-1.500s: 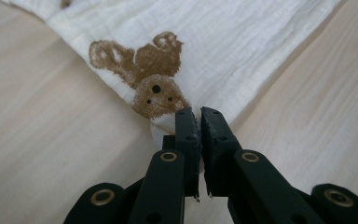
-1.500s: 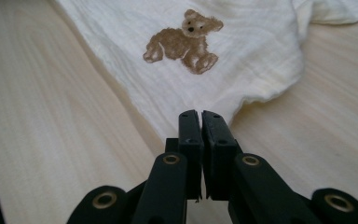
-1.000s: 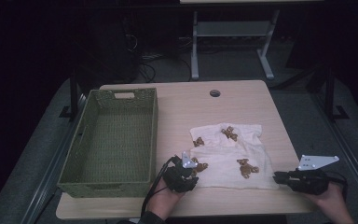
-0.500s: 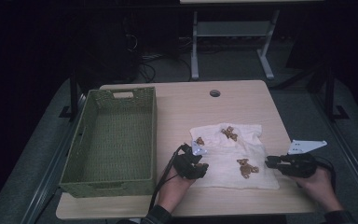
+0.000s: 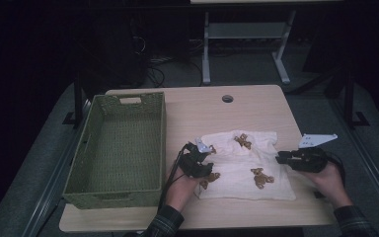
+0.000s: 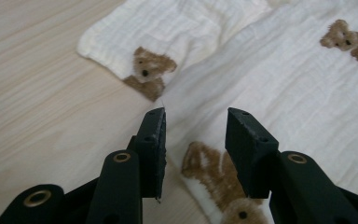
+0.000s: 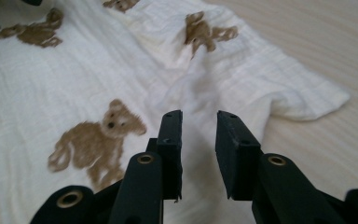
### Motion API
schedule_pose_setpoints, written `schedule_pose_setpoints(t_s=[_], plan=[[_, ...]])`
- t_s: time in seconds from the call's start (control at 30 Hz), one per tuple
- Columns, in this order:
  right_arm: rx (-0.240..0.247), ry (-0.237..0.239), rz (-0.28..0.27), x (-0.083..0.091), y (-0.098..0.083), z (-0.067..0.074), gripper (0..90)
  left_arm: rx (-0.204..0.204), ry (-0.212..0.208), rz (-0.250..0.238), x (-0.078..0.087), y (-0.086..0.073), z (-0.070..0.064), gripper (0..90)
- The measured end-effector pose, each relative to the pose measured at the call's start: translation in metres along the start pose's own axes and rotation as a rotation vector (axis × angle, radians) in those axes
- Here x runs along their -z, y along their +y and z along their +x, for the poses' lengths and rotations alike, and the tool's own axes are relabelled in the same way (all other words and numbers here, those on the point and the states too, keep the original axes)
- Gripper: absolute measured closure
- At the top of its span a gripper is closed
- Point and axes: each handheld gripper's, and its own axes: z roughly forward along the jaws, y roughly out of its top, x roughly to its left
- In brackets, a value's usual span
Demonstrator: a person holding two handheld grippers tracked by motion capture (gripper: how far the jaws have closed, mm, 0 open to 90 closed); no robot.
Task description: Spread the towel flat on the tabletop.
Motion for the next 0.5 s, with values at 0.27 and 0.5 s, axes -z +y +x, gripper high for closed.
schedule_pose_setpoints(t_s=[0.27,0.5], plan=[[-0.028,-0.008,-0.018,-0.013,0.017,-0.022,69.2,-0.005,0.031,0.025,0.006,-0.009,0.001,56.7],[-0.074,-0.035,-0.012,-0.032,0.026,-0.05,67.7,0.004,0.028,0.024,0.011,-0.012,0.002,56.1]])
